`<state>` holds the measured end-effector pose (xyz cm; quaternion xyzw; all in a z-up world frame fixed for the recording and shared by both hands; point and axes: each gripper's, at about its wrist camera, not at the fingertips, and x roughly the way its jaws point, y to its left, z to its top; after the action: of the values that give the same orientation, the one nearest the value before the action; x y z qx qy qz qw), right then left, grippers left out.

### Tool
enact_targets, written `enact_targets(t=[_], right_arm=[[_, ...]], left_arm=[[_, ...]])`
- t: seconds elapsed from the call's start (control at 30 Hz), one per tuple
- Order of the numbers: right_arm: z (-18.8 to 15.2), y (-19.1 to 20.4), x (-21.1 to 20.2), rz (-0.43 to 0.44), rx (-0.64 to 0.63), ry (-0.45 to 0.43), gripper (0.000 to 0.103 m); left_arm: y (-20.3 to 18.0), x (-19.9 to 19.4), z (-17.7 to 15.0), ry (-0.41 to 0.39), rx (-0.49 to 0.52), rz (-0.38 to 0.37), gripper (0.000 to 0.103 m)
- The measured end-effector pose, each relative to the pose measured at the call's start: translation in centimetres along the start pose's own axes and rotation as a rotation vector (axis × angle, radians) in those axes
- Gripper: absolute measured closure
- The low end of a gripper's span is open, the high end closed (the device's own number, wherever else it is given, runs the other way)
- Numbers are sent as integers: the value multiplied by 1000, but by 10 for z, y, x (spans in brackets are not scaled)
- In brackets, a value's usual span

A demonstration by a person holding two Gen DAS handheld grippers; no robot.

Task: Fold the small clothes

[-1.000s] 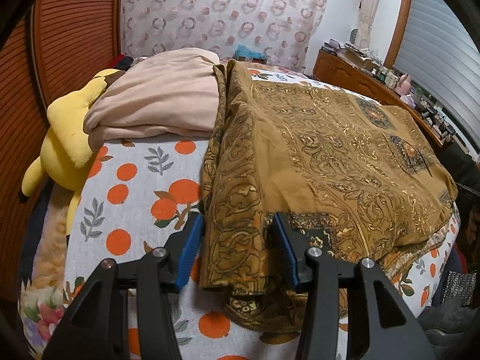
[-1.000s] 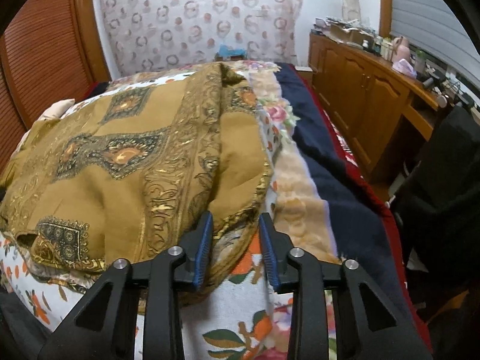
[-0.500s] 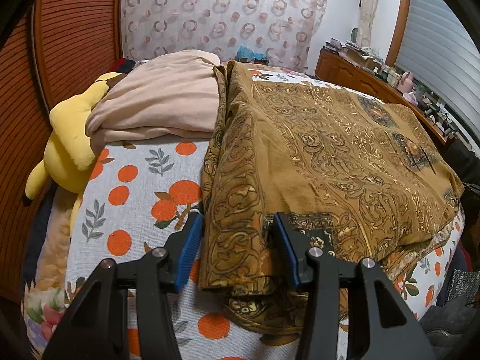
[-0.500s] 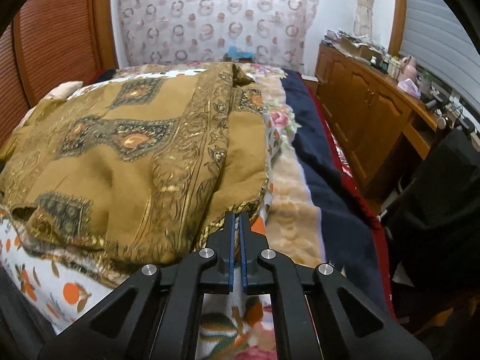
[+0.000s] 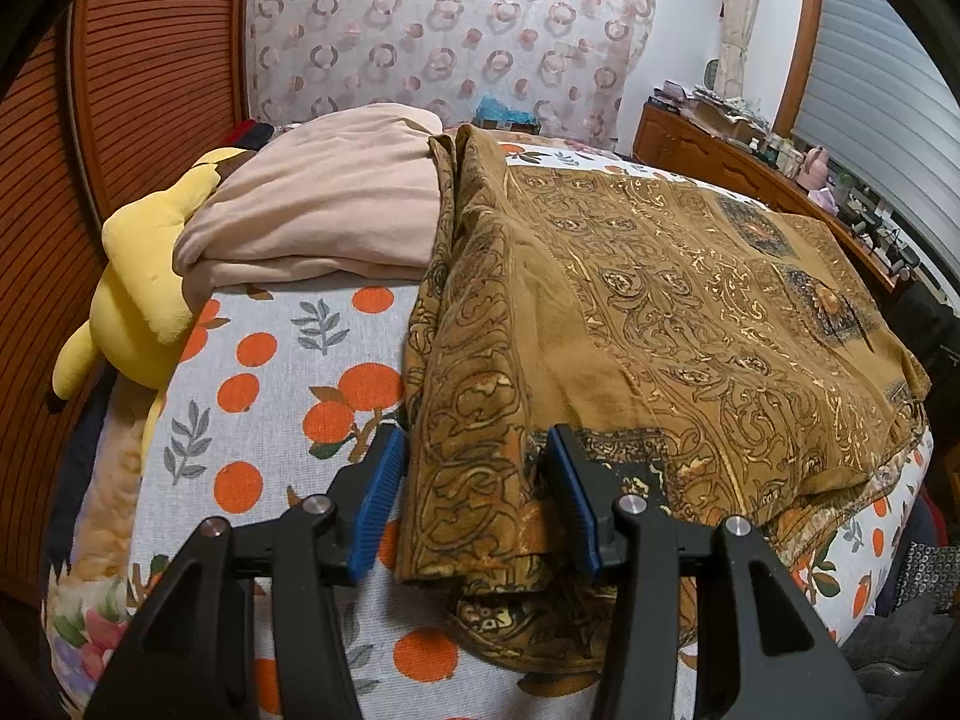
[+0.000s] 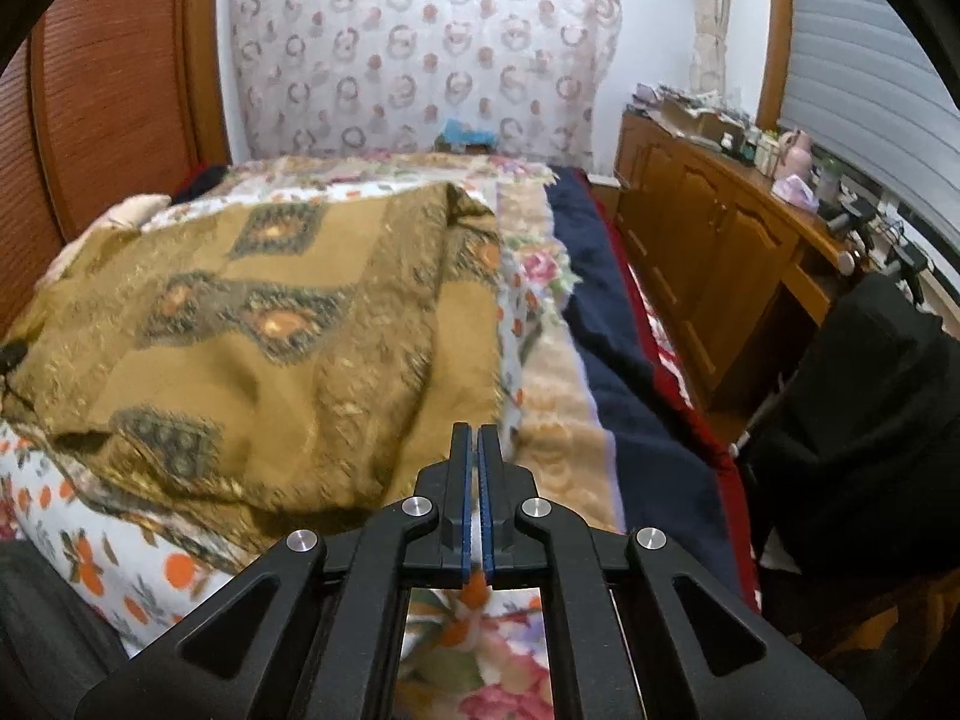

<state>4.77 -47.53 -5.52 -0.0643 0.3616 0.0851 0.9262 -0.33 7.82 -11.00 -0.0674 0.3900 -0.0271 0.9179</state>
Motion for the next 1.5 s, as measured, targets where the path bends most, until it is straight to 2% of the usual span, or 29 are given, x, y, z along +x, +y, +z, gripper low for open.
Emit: enact_targets(t=[0.13, 0.17, 0.23, 0.27, 0.33, 0.43, 0.63, 0.77, 0.9, 0.97, 1.03, 1.07, 1.27, 1.5], right_arm=[[14, 20, -1, 50, -26, -46, 103], [17, 24, -1, 58, -31, -53, 103], [24, 37, 3, 85, -46, -68, 103], [26, 42, 5, 93, -49, -72, 102], [30, 54, 12, 118, -55, -76, 98], [33, 72, 26, 152, -72, -60, 95], [26, 95, 54, 197, -87, -1, 94], [20, 99, 68, 182, -85, 31, 92], [11, 100, 77, 169, -88, 60, 85], [8, 98, 76, 171, -88, 51, 81], [7, 97, 76, 195, -82, 54, 67], [6, 97, 76, 205, -82, 53, 66], [7, 98, 70, 182, -83, 53, 64], [14, 69, 42, 149, -23, -19, 64]], left_arm=[[4, -1, 0, -3, -12, -27, 57], [4, -1, -1, -3, -8, -39, 73], [6, -1, -1, 1, -8, -54, 85], [6, -1, -1, 2, -10, -62, 96], [9, -2, 0, -9, -38, -92, 99], [9, -8, 3, -41, -57, -120, 101], [-4, -18, 18, -101, -41, -157, 103], [-17, -24, 31, -135, -16, -187, 103], [-35, -28, 43, -161, 10, -227, 103], [-45, -29, 50, -168, 24, -248, 103], [-55, -28, 57, -172, 40, -272, 103], [-61, -27, 60, -176, 51, -278, 103], [-102, -22, 91, -191, 107, -354, 103], [-168, -16, 139, -210, 176, -479, 103]])
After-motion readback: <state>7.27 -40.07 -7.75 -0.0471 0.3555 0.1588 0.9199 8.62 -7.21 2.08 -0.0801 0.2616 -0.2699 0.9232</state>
